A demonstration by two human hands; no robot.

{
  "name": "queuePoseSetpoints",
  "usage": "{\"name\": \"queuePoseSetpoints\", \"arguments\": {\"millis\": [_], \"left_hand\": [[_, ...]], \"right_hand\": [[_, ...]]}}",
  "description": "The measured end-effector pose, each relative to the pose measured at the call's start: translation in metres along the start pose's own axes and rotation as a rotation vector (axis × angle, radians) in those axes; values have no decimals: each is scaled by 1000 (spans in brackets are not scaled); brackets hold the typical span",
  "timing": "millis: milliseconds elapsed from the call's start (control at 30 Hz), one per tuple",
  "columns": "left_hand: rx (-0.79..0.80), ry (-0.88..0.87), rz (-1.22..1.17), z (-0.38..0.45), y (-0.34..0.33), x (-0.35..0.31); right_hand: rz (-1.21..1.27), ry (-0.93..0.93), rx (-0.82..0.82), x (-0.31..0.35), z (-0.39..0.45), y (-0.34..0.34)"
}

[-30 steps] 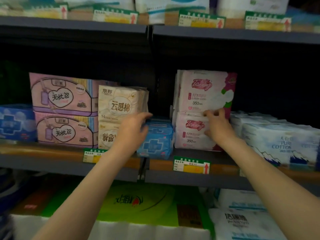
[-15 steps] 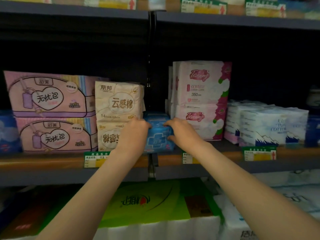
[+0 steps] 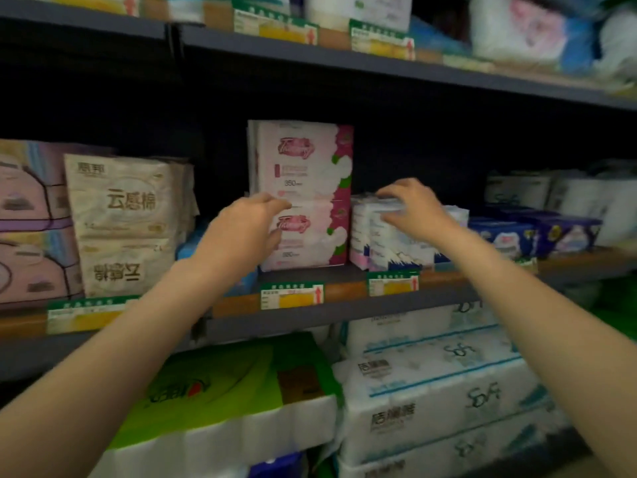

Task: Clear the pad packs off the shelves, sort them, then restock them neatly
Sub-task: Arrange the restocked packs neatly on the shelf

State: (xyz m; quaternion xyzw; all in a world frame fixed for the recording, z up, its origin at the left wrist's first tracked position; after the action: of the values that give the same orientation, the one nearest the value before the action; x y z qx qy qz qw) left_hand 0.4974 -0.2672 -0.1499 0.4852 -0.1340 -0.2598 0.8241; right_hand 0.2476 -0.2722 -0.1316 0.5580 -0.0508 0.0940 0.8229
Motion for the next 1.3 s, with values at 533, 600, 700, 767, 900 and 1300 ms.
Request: {"name": "queuePoseSetpoints", "arguments": {"millis": [533,600,700,767,900,1300], "left_hand": [[166,251,-206,95,-106,-138],[150,299,-157,96,-107,-137],[131,352,-72,98,-108,-142],[115,364,82,99,-108,-147],[148,307,215,100,-103,-153],[180,344,300,129,-93,-176]], "right_hand": [[19,313,-86,-103,12,-38],[-25,343,-37,-97,19,-38],[64,391,75,-112,29,-26],[148,392,72,-138,35,-8],[58,316,269,-191,42,16],[-97,423,300,-201,47,-3]]}}
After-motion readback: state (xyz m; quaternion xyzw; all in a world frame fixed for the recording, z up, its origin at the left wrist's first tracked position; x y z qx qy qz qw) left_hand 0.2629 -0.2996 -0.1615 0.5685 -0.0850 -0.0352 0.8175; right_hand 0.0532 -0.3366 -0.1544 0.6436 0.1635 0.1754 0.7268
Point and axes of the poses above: each hand's wrist, its own z-axis towards the middle knuckle, its own y-axis out of the back of the hand, x = y × z, the point moved 2 cm from there along z, towards the middle knuckle, and after that the axes turned 11 degrees about x, right-handed, at the moved point
